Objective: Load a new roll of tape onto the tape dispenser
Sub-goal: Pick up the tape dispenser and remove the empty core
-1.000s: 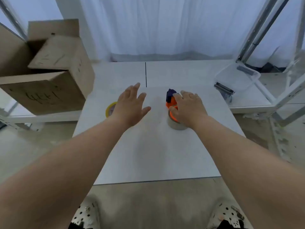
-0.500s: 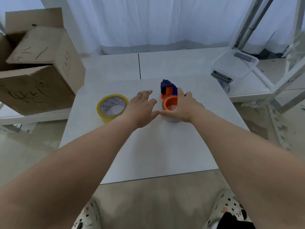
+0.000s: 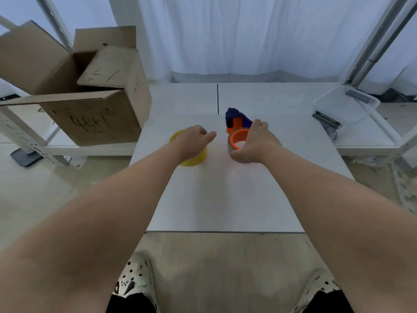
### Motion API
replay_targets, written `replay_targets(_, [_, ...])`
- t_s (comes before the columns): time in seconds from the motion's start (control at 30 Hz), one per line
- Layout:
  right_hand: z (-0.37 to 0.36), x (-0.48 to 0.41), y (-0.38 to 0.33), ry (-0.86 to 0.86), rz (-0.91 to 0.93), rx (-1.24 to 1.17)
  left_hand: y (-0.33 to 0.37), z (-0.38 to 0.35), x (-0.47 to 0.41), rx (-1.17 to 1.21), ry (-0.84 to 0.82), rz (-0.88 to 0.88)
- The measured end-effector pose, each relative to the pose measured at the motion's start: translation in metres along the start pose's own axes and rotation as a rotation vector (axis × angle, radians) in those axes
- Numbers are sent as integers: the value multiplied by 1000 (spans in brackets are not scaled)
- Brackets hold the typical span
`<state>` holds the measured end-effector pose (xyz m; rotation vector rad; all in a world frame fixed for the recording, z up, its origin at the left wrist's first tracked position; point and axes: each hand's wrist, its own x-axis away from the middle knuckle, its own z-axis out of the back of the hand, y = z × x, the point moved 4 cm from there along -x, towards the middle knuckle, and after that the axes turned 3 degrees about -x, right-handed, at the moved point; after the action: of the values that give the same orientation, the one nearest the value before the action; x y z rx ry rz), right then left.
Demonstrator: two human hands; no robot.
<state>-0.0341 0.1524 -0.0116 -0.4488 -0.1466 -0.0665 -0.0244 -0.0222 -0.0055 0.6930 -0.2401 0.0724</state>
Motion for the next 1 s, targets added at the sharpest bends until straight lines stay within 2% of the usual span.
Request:
replay_targets(0.1, [21, 18, -27, 92, 154, -138, 6, 11, 19, 438, -197, 150])
replay_targets(0.17, [36, 33, -44, 161, 256, -172, 20, 24, 32, 595, -267, 128])
replay_targets(0.23, [48, 45, -56, 229, 291, -193, 32, 34, 38, 685, -242, 47])
replay_targets(0.3, [61, 54, -63, 270, 276, -245, 42, 41, 42, 709, -110, -14])
replay_targets(0.4, [81, 63, -70, 239, 288, -472, 50, 55, 48, 705, 144, -70])
replay_targets(0.47, [85, 66, -68, 185, 247, -605, 47, 65, 50, 697, 245, -83])
replay_targets(0.63, [60, 59, -46, -50, 15, -975, 41, 56, 55, 542, 67, -124])
replay_targets(0.73, [59, 52, -38, -85, 27, -1024, 43, 50, 48, 475, 180, -114])
replay_targets(0.8, [59, 48, -34, -96, 59, -1028, 43, 45, 41, 512, 278, -25])
replay_targets(0.9, [55, 48, -26, -144, 51, -1012, 47, 37, 36, 502, 238, -21])
replay_targets(1.0, [53, 52, -17, -310, 56, -936, 52, 43, 39, 93, 267, -199])
